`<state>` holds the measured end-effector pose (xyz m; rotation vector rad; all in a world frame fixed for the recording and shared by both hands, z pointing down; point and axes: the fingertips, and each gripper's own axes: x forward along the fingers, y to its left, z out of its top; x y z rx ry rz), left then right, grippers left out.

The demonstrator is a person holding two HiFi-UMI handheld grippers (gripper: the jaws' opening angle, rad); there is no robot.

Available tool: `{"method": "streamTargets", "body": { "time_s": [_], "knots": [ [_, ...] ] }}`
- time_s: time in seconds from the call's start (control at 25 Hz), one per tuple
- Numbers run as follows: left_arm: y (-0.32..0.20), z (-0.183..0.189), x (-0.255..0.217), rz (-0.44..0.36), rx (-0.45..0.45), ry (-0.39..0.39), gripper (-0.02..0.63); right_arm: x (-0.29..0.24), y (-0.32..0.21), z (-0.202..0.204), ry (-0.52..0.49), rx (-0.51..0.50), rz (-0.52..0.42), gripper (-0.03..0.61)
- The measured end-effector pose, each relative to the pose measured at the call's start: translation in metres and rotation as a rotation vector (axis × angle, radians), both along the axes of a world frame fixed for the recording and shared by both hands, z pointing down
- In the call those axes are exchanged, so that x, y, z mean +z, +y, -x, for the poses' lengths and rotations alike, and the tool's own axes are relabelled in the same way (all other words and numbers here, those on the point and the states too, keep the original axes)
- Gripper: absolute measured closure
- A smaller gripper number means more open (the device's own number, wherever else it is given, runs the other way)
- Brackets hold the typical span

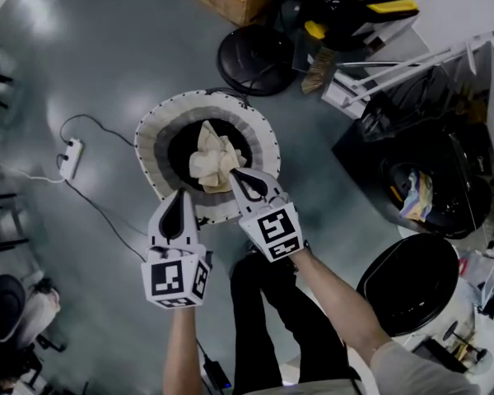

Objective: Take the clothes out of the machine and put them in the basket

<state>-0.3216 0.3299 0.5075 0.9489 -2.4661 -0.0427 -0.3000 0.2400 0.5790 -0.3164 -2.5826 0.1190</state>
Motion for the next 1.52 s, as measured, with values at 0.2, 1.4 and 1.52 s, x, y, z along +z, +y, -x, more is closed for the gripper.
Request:
{"method": "streamTargets", "body": {
  "time_s": [0.2,1.4,1.52],
  "knots": [
    [-0.040,-0.012,0.003,0.011,0.081,0.003,0.595,-0.002,-0.033,-0.017,0.001,0.061,0.016,0.555],
    [-0.450,-0.339,0.020,-0.011,1.010,0.041,0.595,0.000,-0.406,-0.441,0.055,1.097,-0.071,0.555],
    [-0.465,-0.373,0.022,-0.012,1.073,0.047,0.595,0.005,-0.417,-0.477,0.064,1.177,-0.065,0.555]
  ]
}}
